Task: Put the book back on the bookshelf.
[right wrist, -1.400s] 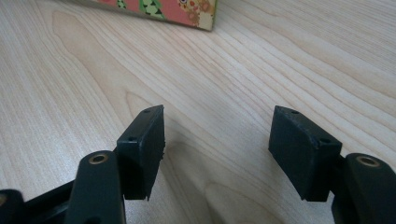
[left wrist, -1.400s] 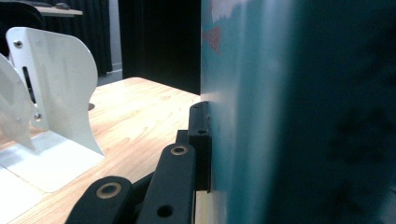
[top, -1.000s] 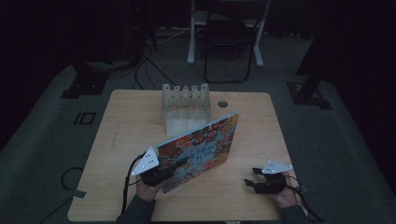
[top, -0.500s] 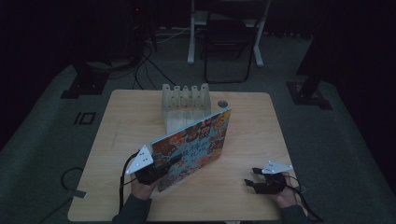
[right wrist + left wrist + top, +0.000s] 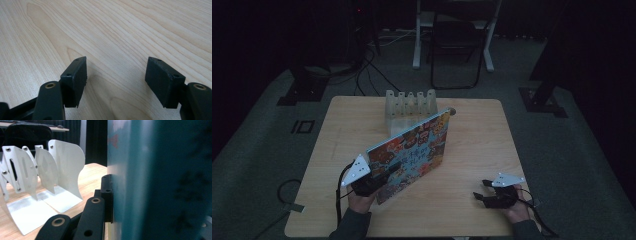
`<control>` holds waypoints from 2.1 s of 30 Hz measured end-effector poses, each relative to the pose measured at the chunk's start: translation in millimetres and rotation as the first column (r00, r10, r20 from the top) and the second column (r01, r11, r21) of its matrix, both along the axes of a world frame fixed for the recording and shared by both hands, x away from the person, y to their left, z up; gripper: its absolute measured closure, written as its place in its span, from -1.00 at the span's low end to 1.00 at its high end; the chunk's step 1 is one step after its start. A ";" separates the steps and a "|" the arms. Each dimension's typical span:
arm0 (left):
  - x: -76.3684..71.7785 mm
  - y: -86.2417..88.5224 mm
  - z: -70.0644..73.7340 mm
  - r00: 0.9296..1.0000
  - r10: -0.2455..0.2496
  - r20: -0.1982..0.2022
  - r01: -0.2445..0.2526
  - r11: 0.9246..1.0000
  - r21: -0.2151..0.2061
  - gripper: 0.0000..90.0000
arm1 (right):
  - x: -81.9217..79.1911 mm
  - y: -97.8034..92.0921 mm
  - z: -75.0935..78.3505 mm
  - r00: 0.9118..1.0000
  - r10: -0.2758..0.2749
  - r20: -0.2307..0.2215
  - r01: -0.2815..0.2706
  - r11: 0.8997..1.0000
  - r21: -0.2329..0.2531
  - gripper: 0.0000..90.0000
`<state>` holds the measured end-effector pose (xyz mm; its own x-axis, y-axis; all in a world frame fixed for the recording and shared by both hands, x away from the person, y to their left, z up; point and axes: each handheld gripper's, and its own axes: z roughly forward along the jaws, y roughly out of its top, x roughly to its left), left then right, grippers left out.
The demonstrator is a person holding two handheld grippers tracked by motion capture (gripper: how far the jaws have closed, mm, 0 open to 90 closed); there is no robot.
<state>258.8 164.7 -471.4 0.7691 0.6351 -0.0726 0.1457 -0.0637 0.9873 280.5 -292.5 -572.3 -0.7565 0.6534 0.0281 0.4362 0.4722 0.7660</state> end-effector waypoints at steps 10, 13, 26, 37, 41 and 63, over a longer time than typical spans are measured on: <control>-1.1 7.8 1.8 0.999 0.035 0.002 -0.035 0.999 -0.006 0.81 | -1.8 2.8 -0.3 1.000 0.001 0.016 0.000 1.000 -0.026 -0.31; -0.7 9.8 1.7 0.999 0.046 0.001 -0.046 0.999 -0.007 0.81 | -1.8 2.8 -0.3 1.000 0.001 0.016 0.000 1.000 -0.026 -0.31; -3.1 19.6 2.3 0.995 0.095 0.002 -0.095 0.995 -0.009 0.81 | -1.8 3.0 -0.4 1.000 0.005 0.017 -0.004 1.000 -0.028 -0.32; -4.5 27.0 4.5 0.991 0.132 0.009 -0.131 0.991 -0.016 0.81 | -1.8 3.1 -0.4 1.000 0.007 0.017 -0.006 1.000 -0.028 -0.33; -5.4 29.1 4.1 0.990 0.142 0.008 -0.142 0.990 -0.024 0.81 | -1.9 3.2 -0.4 1.000 0.008 0.018 -0.007 1.000 -0.028 -0.33; -8.8 34.2 4.8 0.973 0.230 0.022 -0.230 0.973 -0.011 0.81 | -1.9 3.3 -0.4 1.000 0.010 0.018 -0.009 1.000 -0.029 -0.34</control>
<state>250.0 198.9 -466.6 0.6042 0.7944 -0.0625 0.1329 -0.0232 0.9909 278.6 -289.2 -572.7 -0.7628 0.6466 -0.0043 0.4180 0.4981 0.7598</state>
